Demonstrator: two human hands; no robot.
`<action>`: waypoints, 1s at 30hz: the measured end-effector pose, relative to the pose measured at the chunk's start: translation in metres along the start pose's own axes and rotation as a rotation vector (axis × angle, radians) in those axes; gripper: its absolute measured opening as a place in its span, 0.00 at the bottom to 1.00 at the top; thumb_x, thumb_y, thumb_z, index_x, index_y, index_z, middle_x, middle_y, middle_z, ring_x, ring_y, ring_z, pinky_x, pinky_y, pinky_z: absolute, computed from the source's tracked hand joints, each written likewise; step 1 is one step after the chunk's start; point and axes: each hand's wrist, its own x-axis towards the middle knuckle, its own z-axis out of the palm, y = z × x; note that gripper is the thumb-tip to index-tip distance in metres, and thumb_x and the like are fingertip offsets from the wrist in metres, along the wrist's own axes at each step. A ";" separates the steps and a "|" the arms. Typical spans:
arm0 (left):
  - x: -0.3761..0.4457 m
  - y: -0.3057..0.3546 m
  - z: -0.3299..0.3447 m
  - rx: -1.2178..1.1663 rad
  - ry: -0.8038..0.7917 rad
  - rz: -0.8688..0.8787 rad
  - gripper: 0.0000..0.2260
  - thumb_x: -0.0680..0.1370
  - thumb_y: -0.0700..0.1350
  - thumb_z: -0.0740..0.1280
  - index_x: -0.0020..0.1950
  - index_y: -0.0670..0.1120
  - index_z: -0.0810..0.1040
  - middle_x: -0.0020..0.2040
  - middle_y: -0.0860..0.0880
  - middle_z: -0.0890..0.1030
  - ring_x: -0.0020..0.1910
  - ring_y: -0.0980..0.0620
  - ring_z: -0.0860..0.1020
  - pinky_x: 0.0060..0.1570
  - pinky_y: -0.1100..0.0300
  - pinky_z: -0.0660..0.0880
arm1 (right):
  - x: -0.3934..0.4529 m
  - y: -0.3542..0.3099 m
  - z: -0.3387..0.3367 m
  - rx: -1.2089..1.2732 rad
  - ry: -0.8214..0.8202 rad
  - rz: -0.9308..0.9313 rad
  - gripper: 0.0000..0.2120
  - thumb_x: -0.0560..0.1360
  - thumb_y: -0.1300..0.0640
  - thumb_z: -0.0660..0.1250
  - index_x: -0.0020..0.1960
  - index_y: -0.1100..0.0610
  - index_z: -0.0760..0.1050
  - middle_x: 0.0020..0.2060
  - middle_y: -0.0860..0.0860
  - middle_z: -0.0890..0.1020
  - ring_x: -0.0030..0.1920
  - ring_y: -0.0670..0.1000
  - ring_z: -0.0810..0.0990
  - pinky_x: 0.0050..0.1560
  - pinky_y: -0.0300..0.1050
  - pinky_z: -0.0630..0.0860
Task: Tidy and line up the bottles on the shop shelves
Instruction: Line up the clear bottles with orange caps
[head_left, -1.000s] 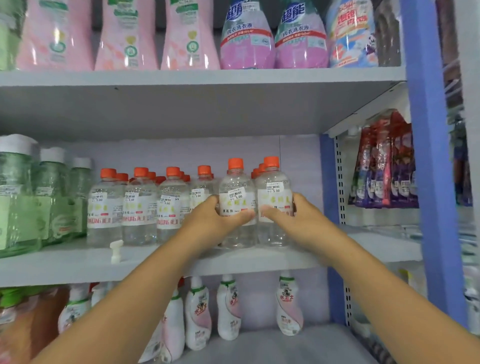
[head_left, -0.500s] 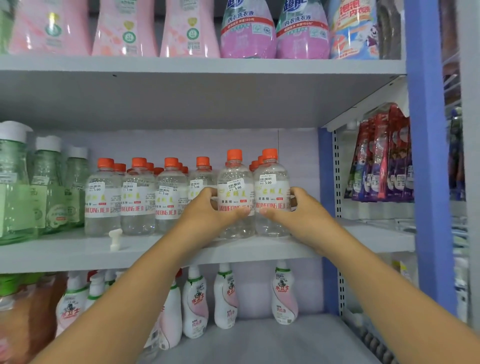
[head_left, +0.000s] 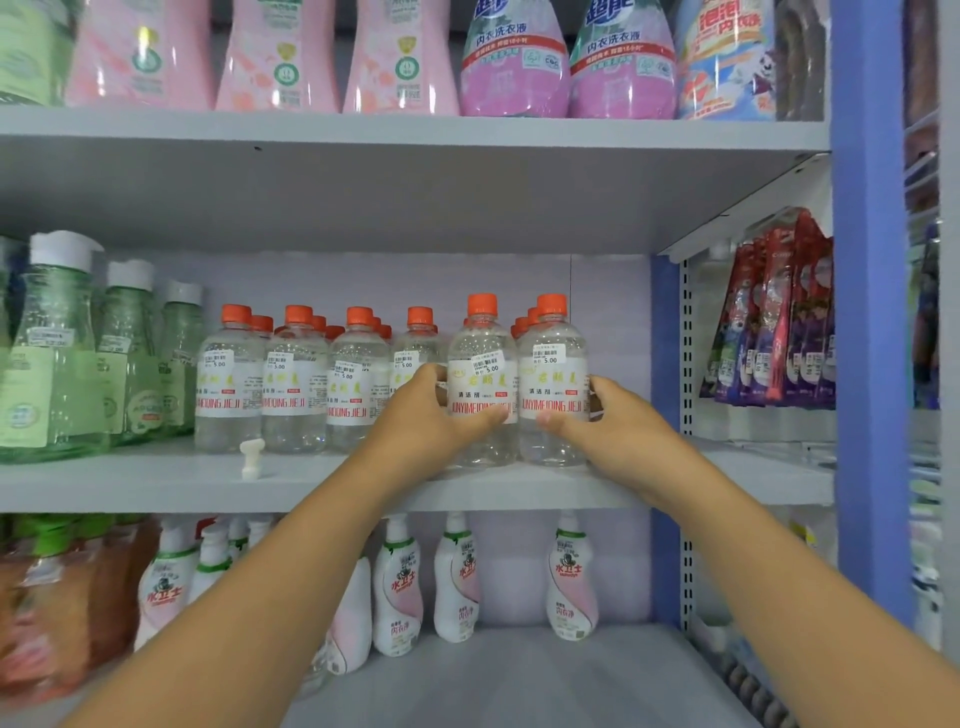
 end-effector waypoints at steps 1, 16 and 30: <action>0.000 0.000 0.000 -0.003 0.002 -0.001 0.30 0.69 0.64 0.77 0.65 0.56 0.72 0.53 0.61 0.80 0.48 0.63 0.80 0.40 0.62 0.77 | 0.001 0.000 0.000 0.007 -0.006 0.001 0.18 0.74 0.42 0.75 0.60 0.43 0.75 0.49 0.36 0.81 0.47 0.38 0.80 0.38 0.37 0.74; -0.105 -0.036 -0.024 -0.040 0.358 0.398 0.19 0.79 0.56 0.71 0.68 0.58 0.73 0.63 0.60 0.79 0.64 0.59 0.77 0.61 0.67 0.74 | -0.076 0.001 0.032 0.226 0.505 -0.527 0.15 0.80 0.57 0.68 0.66 0.54 0.74 0.58 0.50 0.80 0.58 0.48 0.80 0.61 0.45 0.77; -0.158 -0.328 -0.130 -0.047 0.466 -0.449 0.21 0.76 0.47 0.76 0.66 0.47 0.75 0.55 0.52 0.80 0.55 0.49 0.80 0.53 0.59 0.72 | -0.082 0.063 0.334 0.113 -0.260 0.284 0.35 0.73 0.43 0.75 0.74 0.50 0.66 0.63 0.48 0.72 0.63 0.51 0.76 0.58 0.44 0.75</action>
